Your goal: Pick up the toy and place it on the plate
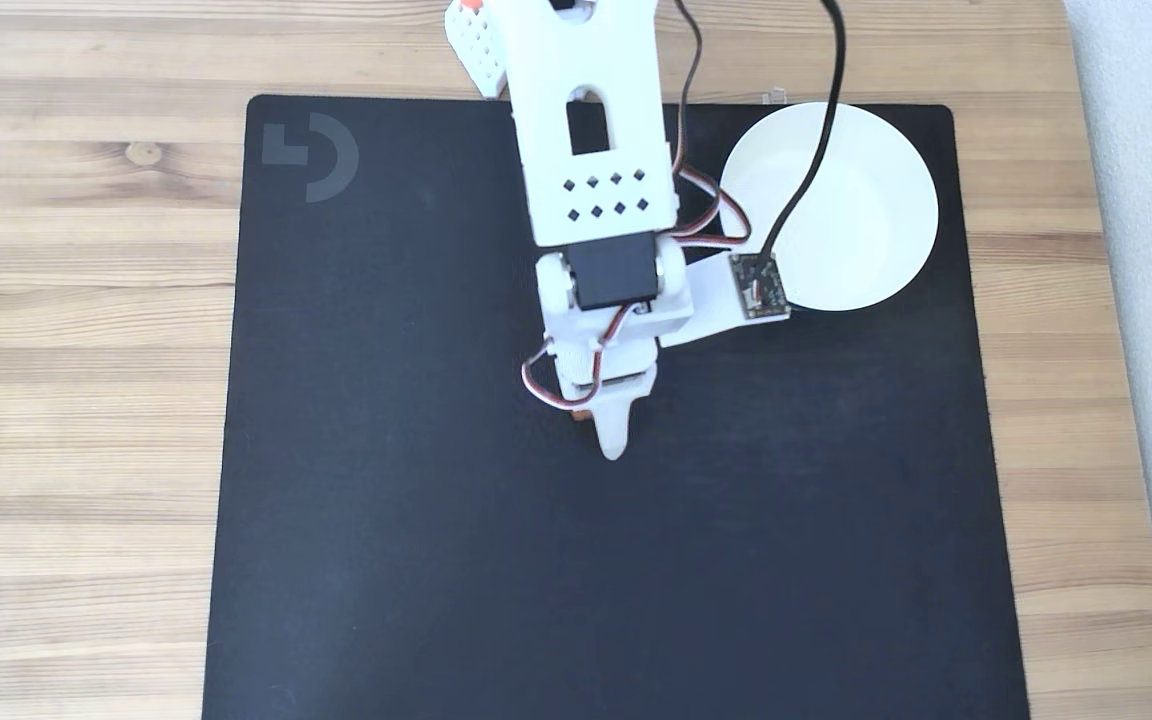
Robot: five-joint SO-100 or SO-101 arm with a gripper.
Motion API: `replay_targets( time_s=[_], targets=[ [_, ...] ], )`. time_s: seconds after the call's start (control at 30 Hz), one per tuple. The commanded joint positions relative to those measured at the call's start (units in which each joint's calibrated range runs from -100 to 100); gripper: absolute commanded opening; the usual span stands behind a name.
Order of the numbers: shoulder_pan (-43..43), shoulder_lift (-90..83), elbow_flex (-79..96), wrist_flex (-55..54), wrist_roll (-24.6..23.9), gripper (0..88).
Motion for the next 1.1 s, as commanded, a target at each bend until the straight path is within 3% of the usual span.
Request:
replay_targets(
  time_s=[0.0,0.27,0.6,1.07],
  targets=[
    [0.5,0.3,-0.8,-0.4,-0.1,41.3],
    [1.4,0.3,-0.3,-0.4,-0.2,38.0],
    [2.1,0.3,0.2,-3.9,-0.2,1.7],
    [1.2,-2.8,-2.6,-8.6,-0.6,2.2]
  ],
)
